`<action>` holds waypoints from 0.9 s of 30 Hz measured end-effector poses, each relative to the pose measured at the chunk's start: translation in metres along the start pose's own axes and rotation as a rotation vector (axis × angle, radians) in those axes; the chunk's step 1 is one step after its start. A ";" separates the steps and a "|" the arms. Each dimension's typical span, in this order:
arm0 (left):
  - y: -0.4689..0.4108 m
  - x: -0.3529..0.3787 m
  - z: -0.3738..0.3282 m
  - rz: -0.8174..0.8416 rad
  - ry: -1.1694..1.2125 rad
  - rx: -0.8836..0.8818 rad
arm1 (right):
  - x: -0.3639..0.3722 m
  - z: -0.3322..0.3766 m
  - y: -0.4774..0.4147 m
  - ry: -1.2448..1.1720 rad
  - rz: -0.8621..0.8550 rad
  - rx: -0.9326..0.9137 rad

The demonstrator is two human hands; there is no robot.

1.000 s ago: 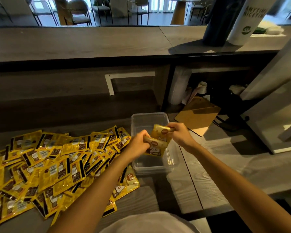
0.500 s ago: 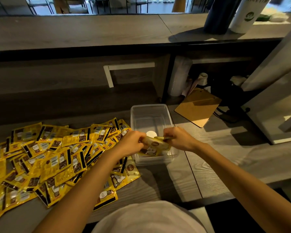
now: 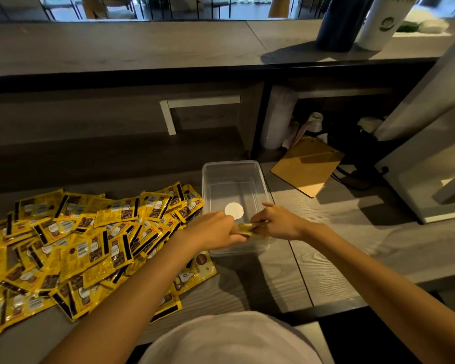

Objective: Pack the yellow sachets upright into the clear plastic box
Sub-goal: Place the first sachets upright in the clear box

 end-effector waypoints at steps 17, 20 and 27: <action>0.011 0.001 0.010 0.148 -0.010 -0.085 | -0.002 0.006 0.007 0.246 0.045 -0.111; 0.012 0.003 0.011 0.145 -0.026 -0.069 | 0.000 0.007 0.011 0.278 0.056 -0.150; 0.012 -0.001 0.011 0.042 0.056 -0.063 | 0.001 0.010 0.014 0.241 0.045 -0.114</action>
Point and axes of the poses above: each hand's wrist, its own y-axis away from the middle knuckle, its own x-axis out of the palm, z = x × y, the point moved 1 cm from there along -y, towards the middle knuckle, and after that the axes turned 12 degrees about y, right-handed, at the moved point
